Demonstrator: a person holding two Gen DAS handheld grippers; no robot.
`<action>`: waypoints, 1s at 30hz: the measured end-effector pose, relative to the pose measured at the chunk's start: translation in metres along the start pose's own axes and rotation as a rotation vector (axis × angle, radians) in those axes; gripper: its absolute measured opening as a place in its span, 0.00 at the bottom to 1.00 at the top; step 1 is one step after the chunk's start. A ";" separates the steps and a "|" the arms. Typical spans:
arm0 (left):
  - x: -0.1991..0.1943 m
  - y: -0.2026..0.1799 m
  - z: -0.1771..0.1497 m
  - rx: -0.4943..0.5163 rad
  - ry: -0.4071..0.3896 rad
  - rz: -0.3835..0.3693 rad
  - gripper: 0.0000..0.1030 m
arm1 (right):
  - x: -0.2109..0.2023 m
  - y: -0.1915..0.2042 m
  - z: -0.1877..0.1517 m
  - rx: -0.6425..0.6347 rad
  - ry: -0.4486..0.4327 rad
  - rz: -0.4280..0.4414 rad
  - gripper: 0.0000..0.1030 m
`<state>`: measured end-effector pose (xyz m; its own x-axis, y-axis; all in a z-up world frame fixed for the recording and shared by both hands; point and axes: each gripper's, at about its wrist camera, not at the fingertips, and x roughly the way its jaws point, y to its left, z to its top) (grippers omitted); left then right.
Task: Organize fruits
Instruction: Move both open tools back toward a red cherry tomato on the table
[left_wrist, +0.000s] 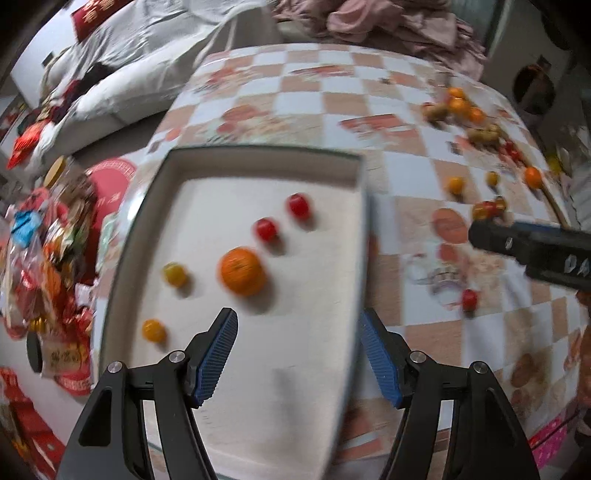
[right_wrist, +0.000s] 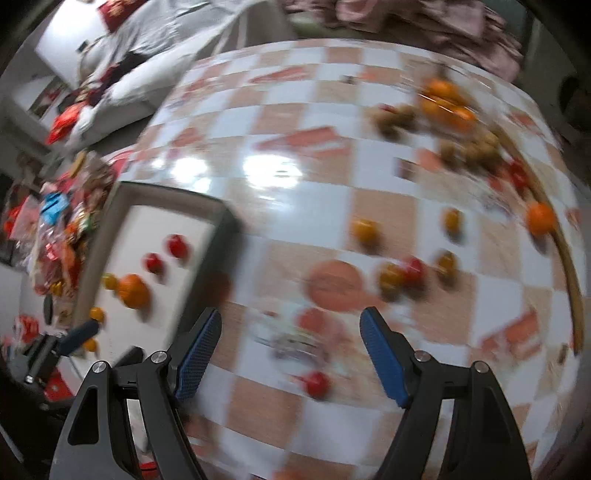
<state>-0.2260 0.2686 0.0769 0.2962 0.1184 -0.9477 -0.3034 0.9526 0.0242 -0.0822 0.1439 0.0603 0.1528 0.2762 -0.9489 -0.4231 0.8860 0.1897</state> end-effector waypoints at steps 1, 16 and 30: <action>-0.002 -0.007 0.002 0.009 -0.004 -0.009 0.67 | -0.001 -0.012 -0.004 0.018 0.003 -0.015 0.78; 0.023 -0.103 0.000 0.106 0.048 -0.123 0.67 | 0.011 -0.094 -0.017 0.055 0.025 -0.123 0.78; 0.057 -0.131 0.001 0.080 0.094 -0.083 0.67 | 0.031 -0.096 0.011 -0.054 -0.020 -0.135 0.63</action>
<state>-0.1681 0.1505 0.0197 0.2297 0.0148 -0.9731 -0.2072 0.9777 -0.0341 -0.0274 0.0716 0.0156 0.2288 0.1635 -0.9596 -0.4448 0.8944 0.0464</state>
